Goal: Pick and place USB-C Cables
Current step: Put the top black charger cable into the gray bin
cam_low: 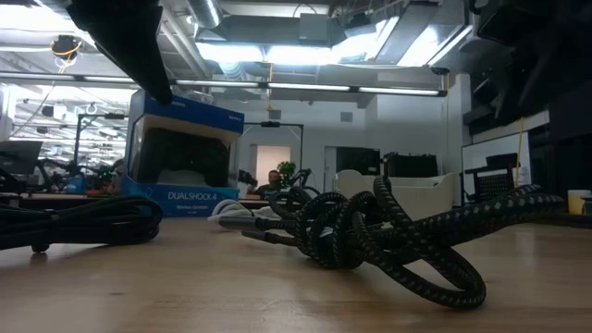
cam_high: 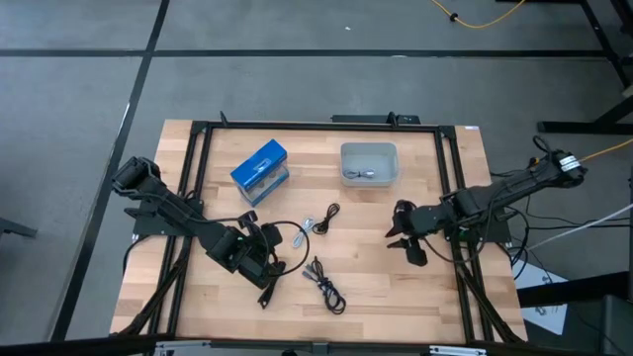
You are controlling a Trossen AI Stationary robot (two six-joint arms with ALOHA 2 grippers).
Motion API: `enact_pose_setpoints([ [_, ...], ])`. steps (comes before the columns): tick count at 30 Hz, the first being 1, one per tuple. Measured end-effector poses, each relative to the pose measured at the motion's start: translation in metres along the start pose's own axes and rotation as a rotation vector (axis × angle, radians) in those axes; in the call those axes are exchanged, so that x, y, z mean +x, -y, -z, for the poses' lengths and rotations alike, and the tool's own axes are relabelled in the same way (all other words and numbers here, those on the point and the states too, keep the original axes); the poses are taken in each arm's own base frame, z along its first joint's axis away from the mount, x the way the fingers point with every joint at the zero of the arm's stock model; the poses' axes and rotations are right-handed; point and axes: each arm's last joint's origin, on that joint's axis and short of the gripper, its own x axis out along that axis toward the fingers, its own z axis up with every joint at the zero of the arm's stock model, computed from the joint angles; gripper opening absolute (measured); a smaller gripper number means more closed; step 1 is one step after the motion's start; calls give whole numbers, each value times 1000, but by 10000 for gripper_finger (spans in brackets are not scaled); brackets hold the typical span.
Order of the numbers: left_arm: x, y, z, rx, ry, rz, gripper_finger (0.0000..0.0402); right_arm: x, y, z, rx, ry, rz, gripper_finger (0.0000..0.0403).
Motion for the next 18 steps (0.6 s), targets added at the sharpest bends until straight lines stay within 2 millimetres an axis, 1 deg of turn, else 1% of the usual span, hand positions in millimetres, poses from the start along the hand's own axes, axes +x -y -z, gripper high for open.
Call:
enact_pose_setpoints([
  [5, 0, 0, 0, 0, 1, -1, 0, 9, -2, 4, -13, 96, -51, 149],
  [12, 0, 0, 0, 0, 2, -2, 0, 16, -1, 13, -18, 137, -72, 149],
  [18, 0, -1, -1, 1, 25, -18, 0, 18, 0, 10, -11, 272, -58, 149],
])
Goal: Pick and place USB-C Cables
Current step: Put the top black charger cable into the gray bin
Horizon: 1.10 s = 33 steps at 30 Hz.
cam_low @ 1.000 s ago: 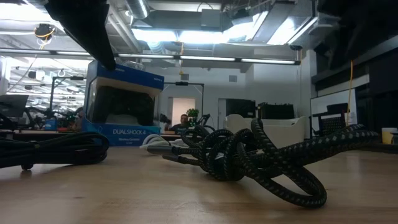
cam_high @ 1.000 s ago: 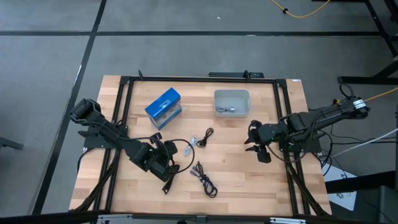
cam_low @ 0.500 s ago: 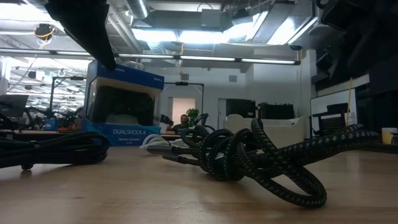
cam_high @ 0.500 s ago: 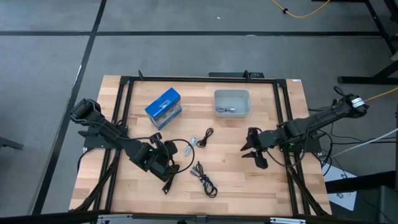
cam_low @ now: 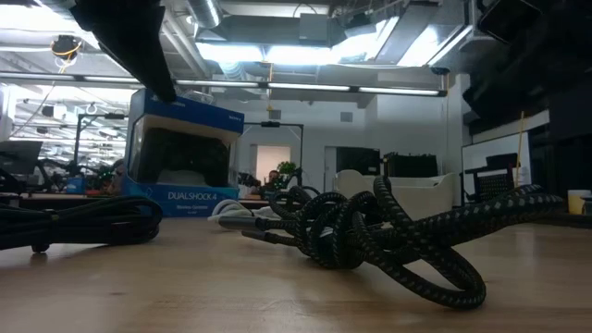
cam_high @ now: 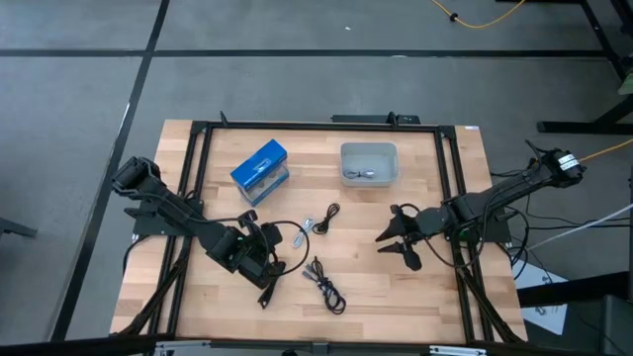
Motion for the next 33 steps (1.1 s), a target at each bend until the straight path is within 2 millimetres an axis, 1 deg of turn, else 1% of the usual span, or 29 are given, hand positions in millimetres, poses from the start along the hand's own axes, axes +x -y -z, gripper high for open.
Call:
enact_pose_setpoints([
  [6, 0, 0, 0, 0, 13, -10, 0, 0, 5, -2, 4, 63, 144, 149],
  [13, 0, 0, 0, 1, 14, -10, 0, 0, 9, -6, 18, 86, 164, 149],
  [20, 0, 0, 0, 1, 14, -10, 0, 0, 13, -12, -59, 129, 181, 149],
  [23, 0, 0, 0, 1, 14, -10, 0, 0, 16, -13, -107, 124, 192, 149],
  [26, 0, 0, 0, 1, 14, -10, 0, 0, 20, -13, -117, 124, 210, 149],
  [29, 0, 0, 0, 1, 14, -10, 0, 3, 23, -14, -112, 118, 228, 149],
  [33, 0, -1, -1, 1, 24, -17, 0, 14, 29, -14, -122, 121, 239, 149],
])
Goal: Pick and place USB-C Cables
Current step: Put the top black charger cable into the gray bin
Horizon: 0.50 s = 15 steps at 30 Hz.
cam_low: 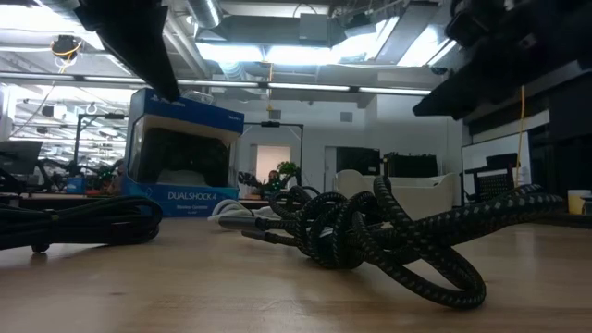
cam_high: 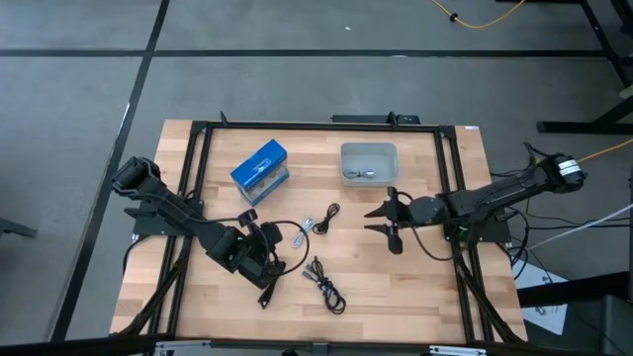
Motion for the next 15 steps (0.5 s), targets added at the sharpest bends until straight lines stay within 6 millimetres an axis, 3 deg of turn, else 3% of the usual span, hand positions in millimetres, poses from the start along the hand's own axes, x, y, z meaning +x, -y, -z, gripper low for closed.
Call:
enact_pose_setpoints([
  [7, 0, 0, 0, 0, 11, -8, 0, 33, 10, -2, -87, -36, 7, 149],
  [15, 0, 0, 0, -1, 11, -8, 0, 88, 23, -19, -224, -200, -101, 149],
])
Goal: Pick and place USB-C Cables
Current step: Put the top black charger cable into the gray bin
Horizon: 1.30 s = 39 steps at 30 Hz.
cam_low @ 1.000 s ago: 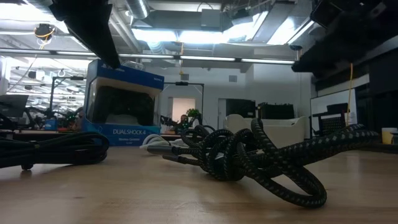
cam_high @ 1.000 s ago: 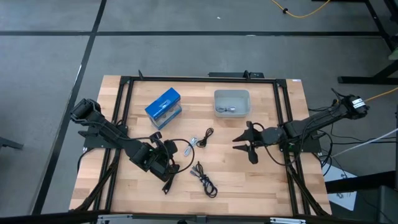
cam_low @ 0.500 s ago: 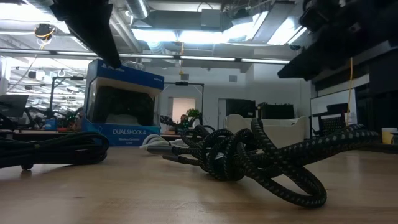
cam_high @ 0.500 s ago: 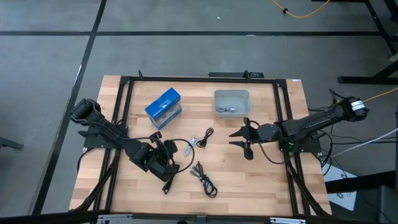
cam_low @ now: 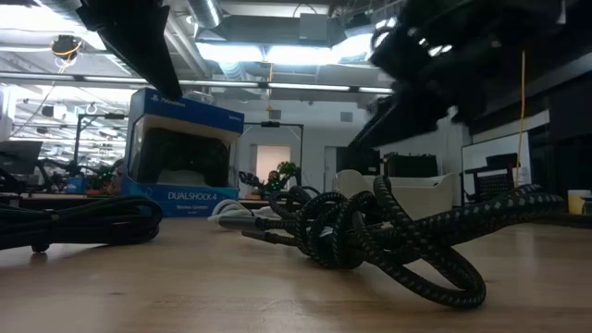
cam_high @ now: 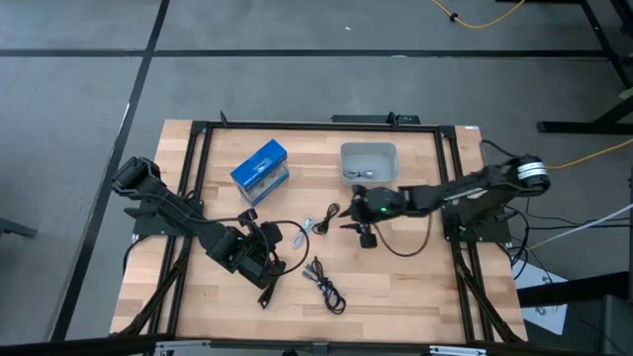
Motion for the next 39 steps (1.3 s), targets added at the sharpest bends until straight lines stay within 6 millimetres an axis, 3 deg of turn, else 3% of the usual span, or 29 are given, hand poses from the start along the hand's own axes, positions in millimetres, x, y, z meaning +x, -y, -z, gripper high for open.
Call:
enact_pose_setpoints([
  [5, 0, 0, 0, -1, 0, 1, 0, 33, 8, -2, -179, -146, -33, 149],
  [15, 0, 0, 0, 0, 0, 1, 0, 78, 25, 5, -199, -242, -31, 149],
  [25, 0, 0, 0, 0, 0, 1, 0, 83, 39, 19, -134, -300, -95, 141],
  [35, 0, 0, 0, 0, 0, 1, 0, 82, 39, 22, 8, -325, -82, 23],
  [39, 0, 0, 0, -1, 1, 2, 0, 80, 39, 19, 48, -316, -74, 20],
])
